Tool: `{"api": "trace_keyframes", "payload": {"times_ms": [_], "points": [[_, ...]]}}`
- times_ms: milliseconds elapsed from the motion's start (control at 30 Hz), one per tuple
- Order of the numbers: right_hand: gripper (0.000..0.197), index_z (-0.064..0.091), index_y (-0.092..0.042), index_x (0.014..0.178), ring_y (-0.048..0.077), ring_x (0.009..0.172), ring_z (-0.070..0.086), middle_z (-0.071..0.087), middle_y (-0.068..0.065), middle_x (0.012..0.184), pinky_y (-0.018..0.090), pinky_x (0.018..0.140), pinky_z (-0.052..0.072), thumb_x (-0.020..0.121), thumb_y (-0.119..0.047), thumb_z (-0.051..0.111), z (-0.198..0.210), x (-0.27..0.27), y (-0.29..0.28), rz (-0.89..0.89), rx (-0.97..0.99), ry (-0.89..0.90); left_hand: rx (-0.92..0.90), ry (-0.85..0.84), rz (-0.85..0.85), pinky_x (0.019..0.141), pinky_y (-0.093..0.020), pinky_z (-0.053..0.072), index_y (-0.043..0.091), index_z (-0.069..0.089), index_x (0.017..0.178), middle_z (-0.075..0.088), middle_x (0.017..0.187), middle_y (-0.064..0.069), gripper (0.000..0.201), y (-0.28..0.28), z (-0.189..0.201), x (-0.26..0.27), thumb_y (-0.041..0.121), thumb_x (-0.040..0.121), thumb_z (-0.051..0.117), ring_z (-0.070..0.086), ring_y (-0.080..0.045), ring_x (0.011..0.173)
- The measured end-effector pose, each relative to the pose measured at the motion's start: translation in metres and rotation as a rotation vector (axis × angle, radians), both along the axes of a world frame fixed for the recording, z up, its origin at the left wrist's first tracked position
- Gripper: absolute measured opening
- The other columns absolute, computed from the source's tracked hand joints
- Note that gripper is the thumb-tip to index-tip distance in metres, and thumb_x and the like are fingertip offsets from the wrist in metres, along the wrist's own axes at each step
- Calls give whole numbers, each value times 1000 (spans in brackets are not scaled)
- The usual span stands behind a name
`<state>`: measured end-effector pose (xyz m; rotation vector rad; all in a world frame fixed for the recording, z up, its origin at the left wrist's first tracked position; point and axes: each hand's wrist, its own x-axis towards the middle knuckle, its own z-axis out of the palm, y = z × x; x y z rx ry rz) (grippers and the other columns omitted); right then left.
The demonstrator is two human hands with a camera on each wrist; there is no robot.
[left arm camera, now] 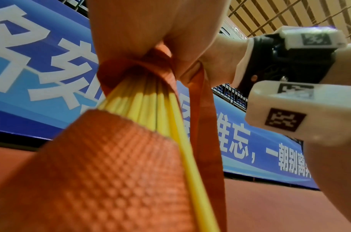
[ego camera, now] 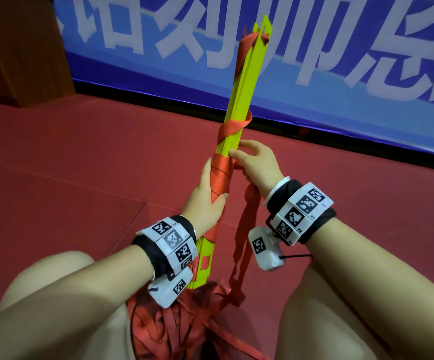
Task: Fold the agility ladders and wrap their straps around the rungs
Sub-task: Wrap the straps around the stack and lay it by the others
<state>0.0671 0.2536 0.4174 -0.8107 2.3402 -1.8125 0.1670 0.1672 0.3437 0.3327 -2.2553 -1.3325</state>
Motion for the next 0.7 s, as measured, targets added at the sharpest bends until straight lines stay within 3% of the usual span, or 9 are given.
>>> {"api": "trace_keyframes", "payload": {"times_ms": [133, 200, 333, 400, 433, 467, 533, 567, 700], "points": [[46, 53, -20, 123, 3, 48, 50, 63, -2, 86, 18, 46, 39, 85, -42, 68, -8, 6, -6, 12, 16, -8, -52, -65, 43, 89, -47, 50, 42, 2, 152, 57, 126, -14, 84, 0, -6, -6, 30, 90, 58, 60, -38, 106], [46, 54, -18, 121, 5, 56, 52, 64, -1, 91, 17, 49, 40, 84, -40, 70, -13, 3, -7, -16, -14, -25, -47, -61, 18, 93, -42, 48, 48, 4, 150, 55, 126, -12, 79, 0, -6, -6, 46, 88, 53, 58, -35, 110], [30, 57, -12, 116, 9, 66, 52, 62, 2, 92, 22, 59, 41, 89, -22, 64, -18, -5, -6, -92, -107, -77, 3, -57, -78, 83, -13, 28, 42, 12, 152, 46, 133, -13, 61, 3, -3, -3, 28, 102, 43, 47, -23, 118], [23, 58, -11, 113, 6, 63, 51, 60, -2, 85, 19, 59, 40, 91, -16, 61, -16, -4, -3, -61, -137, -86, 52, -53, -124, 98, -15, 27, 38, 11, 153, 38, 146, -10, 62, 2, -1, -3, 24, 102, 44, 39, -21, 132], [22, 57, -10, 113, 4, 60, 51, 59, -3, 81, 16, 56, 40, 92, -14, 60, -14, -3, -2, -32, -147, -87, 98, -54, -136, 106, -24, 31, 37, 9, 153, 36, 149, -10, 66, 0, 0, -3, 23, 101, 47, 40, -23, 135], [21, 57, -10, 114, 3, 58, 52, 59, -2, 80, 15, 54, 40, 93, -12, 59, -12, -1, -1, 3, -153, -84, 151, -59, -140, 106, -30, 39, 36, 7, 154, 42, 145, -10, 70, -2, 2, -3, 22, 100, 50, 48, -22, 129], [25, 56, -12, 117, 7, 61, 52, 61, 3, 84, 16, 51, 40, 93, -13, 59, -10, 2, 1, 77, -136, -62, 250, -59, -147, 80, -19, 51, 35, 5, 154, 59, 118, -7, 78, -6, 6, -4, 17, 97, 56, 65, -6, 94], [27, 55, -13, 120, 9, 62, 52, 61, 5, 87, 16, 50, 39, 93, -13, 59, -9, 4, 1, 107, -120, -50, 292, -55, -159, 68, -13, 50, 35, 4, 154, 61, 102, -3, 81, -9, 7, -4, 14, 96, 56, 64, 0, 76], [31, 56, -11, 122, 1, 51, 49, 62, 6, 89, 16, 45, 36, 91, -10, 62, -8, 12, -1, 214, -113, -58, 386, -43, -183, 65, -17, 49, 38, 5, 153, 58, 90, -1, 84, -20, 14, -6, 4, 94, 54, 61, -7, 72]]}}
